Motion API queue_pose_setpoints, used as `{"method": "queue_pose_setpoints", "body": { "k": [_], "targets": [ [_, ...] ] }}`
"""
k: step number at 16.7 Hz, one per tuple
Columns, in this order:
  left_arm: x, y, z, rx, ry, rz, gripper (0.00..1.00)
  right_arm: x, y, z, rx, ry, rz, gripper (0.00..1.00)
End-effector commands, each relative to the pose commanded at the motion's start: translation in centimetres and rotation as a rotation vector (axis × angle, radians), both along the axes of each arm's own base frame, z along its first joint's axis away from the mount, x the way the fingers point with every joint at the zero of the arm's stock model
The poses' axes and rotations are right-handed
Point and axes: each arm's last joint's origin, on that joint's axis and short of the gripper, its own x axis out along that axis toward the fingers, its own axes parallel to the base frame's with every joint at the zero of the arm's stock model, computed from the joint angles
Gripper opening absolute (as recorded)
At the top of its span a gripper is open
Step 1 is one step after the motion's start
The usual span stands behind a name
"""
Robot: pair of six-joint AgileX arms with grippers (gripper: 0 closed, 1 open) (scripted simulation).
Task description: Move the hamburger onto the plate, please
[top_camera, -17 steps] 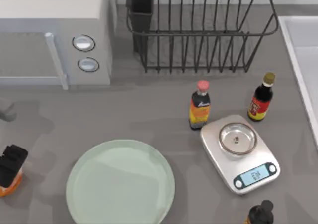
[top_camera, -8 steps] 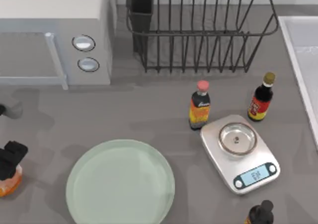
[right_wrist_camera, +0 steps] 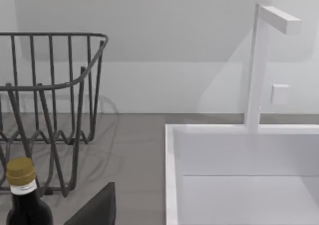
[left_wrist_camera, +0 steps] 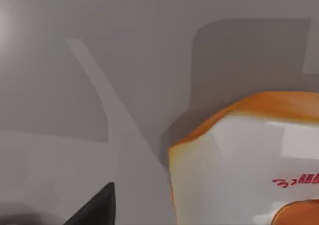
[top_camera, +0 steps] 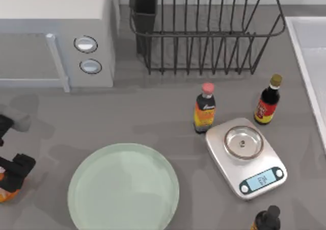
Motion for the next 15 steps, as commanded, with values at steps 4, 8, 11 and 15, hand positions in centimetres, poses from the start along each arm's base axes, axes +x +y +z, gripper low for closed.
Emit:
{"method": "queue_pose_setpoints", "body": {
  "k": [4,8,11,15],
  "targets": [
    [-0.1,0.0,-3.6,-0.001,-0.002,-0.003,1.00,0.0,0.0,0.0,0.000,0.000,0.000,1.00],
    [-0.3,0.1,-4.3,0.000,0.003,0.000,1.00,0.0,0.0,0.0,0.000,0.000,0.000,1.00],
    [-0.3,0.1,-4.3,0.000,0.003,0.000,0.85,0.0,0.0,0.0,0.000,0.000,0.000,1.00],
    [-0.3,0.1,-4.3,0.000,0.003,0.000,0.55,0.0,0.0,0.0,0.000,0.000,0.000,1.00]
  ]
}}
